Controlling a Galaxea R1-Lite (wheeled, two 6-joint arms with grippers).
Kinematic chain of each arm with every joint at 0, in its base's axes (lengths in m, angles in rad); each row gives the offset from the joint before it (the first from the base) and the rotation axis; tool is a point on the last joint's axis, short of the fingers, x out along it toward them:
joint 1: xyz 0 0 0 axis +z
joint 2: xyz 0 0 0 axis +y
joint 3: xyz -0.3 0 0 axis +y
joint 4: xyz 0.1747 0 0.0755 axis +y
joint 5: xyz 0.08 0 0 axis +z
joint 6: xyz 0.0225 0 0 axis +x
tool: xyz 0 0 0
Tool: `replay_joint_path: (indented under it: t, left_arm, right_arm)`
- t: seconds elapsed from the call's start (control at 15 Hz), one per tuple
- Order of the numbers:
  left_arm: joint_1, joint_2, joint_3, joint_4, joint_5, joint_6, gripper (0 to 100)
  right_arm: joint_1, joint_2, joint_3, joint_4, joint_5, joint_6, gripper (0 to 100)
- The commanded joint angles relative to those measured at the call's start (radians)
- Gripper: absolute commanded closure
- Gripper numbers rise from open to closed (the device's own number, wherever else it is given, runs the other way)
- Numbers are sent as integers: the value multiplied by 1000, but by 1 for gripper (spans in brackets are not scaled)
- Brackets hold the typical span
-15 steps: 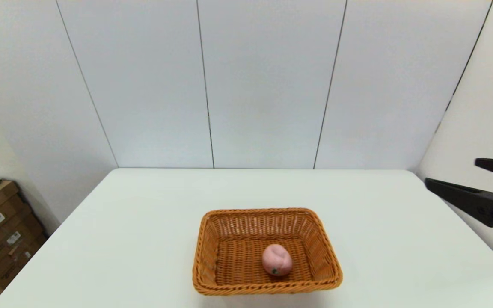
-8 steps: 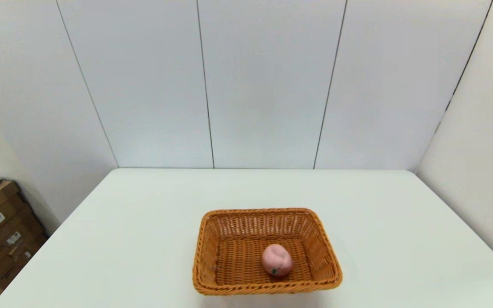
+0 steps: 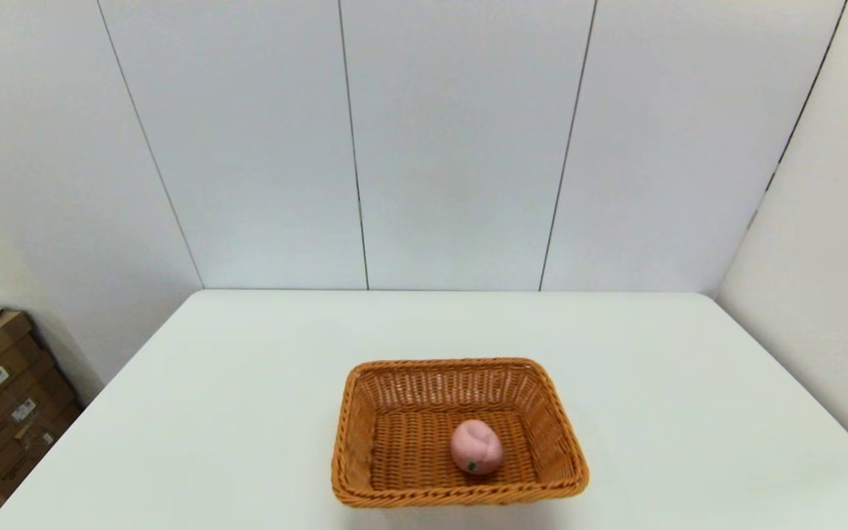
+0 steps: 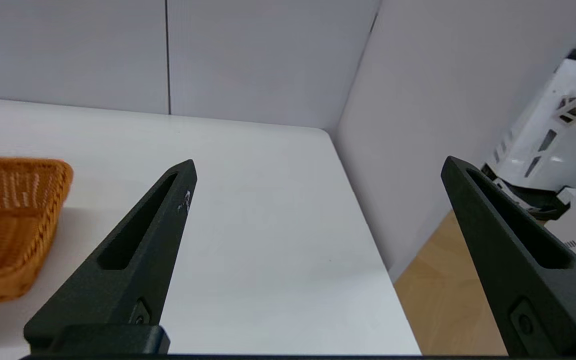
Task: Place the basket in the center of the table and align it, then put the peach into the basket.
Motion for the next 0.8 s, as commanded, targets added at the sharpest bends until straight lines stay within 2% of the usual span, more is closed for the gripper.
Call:
replay_joint_path:
  t: [0.07,0.13,0.2,0.33,0.4,0.53,0.67,0.8]
  left_arm:
    - [0,-1,0,0,1,-2,0]
    - [0,-2,0,0,1,-2,0]
    - [0,-1,0,0,1,-2,0]
    - [0,-1,0,0,1,-2,0]
    - [0,-1,0,0,1,-2,0]
    - [0,-2,0,0,1,-2,0]
    - [0,-1,0,0,1,-2,0]
    - [0,-1,0,0,1,-2,0]
  right_arm:
    - [-25,-165,99,-11,42,-6,0]
    - [-23,-171,114,-17,46,-4,0]
    - [-15,-250,176,-11,71,-1,0]
    - [-14,-345,249,-8,154,2,0]
    - [-14,-357,289,-28,160,9,0]
    - [-14,-356,345,-117,167,48,0]
    - [-14,-356,427,-236,227,49,0]
    - [-14,-356,438,-196,250,82,0]
